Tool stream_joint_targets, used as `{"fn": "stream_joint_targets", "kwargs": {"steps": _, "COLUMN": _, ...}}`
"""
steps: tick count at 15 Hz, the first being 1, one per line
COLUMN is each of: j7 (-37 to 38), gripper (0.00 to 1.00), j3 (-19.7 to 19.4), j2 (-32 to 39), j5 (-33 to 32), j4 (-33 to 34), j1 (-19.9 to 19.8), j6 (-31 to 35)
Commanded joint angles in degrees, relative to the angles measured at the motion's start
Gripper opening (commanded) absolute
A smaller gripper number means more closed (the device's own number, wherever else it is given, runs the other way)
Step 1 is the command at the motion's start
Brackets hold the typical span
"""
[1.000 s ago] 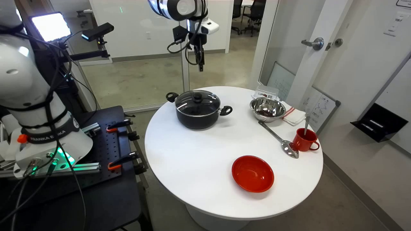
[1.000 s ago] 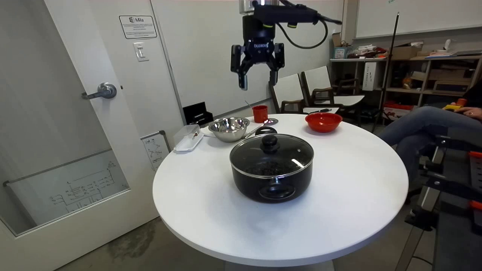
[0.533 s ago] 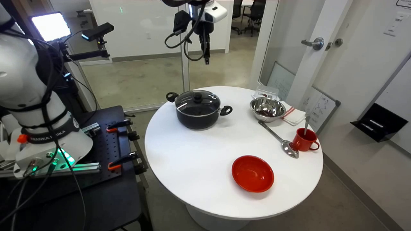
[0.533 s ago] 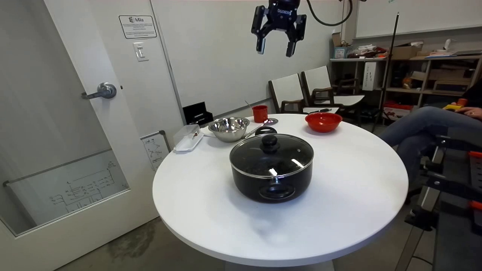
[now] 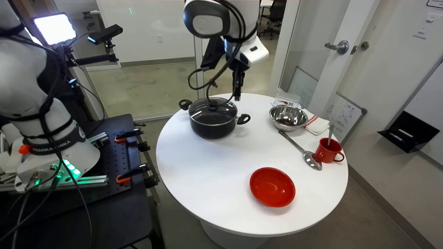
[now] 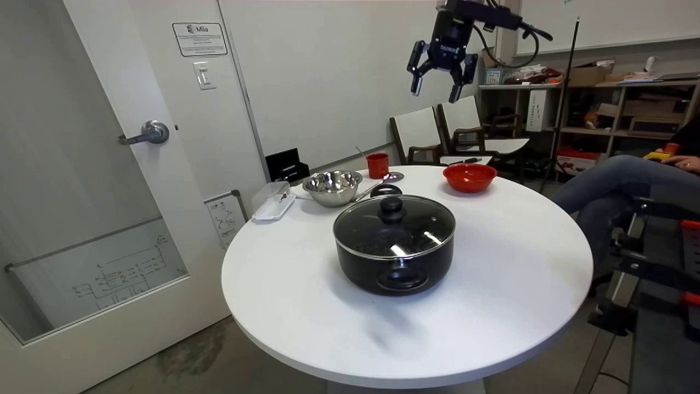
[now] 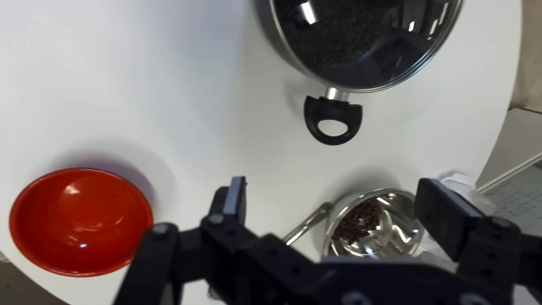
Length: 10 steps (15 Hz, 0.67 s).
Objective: Pick up the lid from the pot and put it on the table, then pick up the red bowl and pour it's contents in the pot and pick up the lid and put it back on the pot
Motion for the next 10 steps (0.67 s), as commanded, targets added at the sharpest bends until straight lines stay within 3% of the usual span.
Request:
{"fn": "stream_joint_targets", "kwargs": {"steps": 1, "j7": 6.6, "gripper": 1.00, "j3": -1.4, "j2": 7.2, "j5": -7.2, "j4": 3.5, "j1": 0.2, "j6": 3.5}}
{"fn": "stream_joint_targets", "kwargs": {"steps": 4, "j7": 12.0, "gripper": 1.00, "j3": -2.8, "j2": 11.3, "j5": -13.3, "j4": 5.9, "j1": 1.3, "j6": 2.0}}
{"fn": "stream_joint_targets", "kwargs": {"steps": 5, "j7": 8.5, "gripper": 1.00, "j3": -1.6, "j2": 8.5, "j5": -10.5, "j4": 2.8, "j1": -0.1, "j6": 3.2}}
{"fn": "stream_joint_targets", "kwargs": {"steps": 10, "j7": 10.3, "gripper": 1.00, "j3": -1.9, "j2": 11.1, "j5": -11.9, "j4": 4.9, "j1": 0.4, "j6": 3.1}}
